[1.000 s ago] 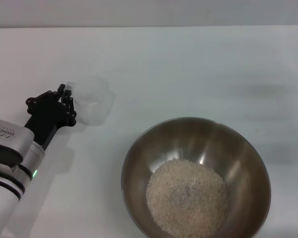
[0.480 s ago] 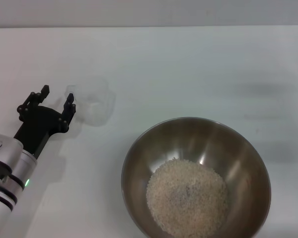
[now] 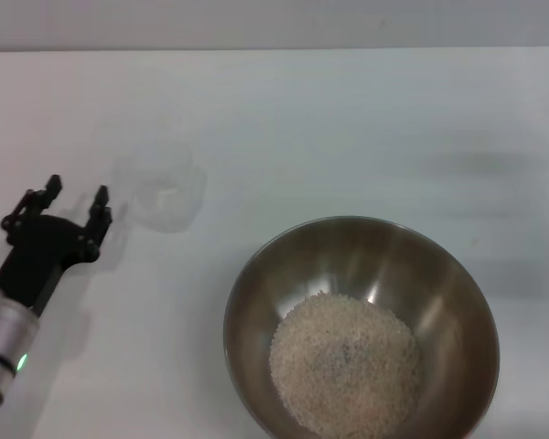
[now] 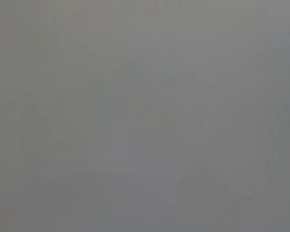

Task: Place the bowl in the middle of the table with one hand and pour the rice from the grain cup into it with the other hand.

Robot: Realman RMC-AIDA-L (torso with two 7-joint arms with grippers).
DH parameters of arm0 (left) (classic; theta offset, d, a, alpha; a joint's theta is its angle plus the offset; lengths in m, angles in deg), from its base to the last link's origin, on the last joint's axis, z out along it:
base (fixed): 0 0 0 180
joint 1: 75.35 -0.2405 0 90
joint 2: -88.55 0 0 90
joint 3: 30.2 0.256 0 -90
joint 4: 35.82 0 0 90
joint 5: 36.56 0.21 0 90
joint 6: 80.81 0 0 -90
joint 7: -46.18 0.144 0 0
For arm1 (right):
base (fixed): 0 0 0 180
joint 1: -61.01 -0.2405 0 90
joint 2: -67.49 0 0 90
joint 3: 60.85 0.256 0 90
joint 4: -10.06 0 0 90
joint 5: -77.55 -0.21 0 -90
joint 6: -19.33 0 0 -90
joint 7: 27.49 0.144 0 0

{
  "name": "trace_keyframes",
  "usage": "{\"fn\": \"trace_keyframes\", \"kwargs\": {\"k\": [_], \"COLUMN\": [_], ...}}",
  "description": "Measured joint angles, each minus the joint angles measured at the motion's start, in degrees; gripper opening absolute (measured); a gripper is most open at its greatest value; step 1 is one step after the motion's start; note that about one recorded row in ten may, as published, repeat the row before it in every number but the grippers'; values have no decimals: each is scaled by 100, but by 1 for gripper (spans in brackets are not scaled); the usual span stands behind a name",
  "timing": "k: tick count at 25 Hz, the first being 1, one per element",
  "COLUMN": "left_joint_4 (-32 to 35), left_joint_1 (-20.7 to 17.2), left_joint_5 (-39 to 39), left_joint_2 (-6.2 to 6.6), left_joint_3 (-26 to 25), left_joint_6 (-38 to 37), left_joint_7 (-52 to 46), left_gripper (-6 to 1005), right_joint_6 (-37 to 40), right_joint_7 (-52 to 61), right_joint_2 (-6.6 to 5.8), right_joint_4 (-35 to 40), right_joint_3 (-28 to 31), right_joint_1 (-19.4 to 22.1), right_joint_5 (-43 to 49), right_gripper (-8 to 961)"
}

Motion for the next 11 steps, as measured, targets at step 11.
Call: {"fn": "trace_keyframes", "kwargs": {"k": [11], "left_joint_4": [242], "left_joint_1": [-219], "left_joint_5": [-35], "left_joint_2": [-11], "left_joint_3": [193], "left_joint_6": [-1345], "left_joint_7": [-1245], "left_gripper": [586], "right_joint_6": [-106], "right_joint_7": [-28], "right_joint_2": [157], "right_joint_4": [-2], "right_joint_3": [57], "right_joint_1": [107], "right_joint_5": [25], "right_gripper": [496]}}
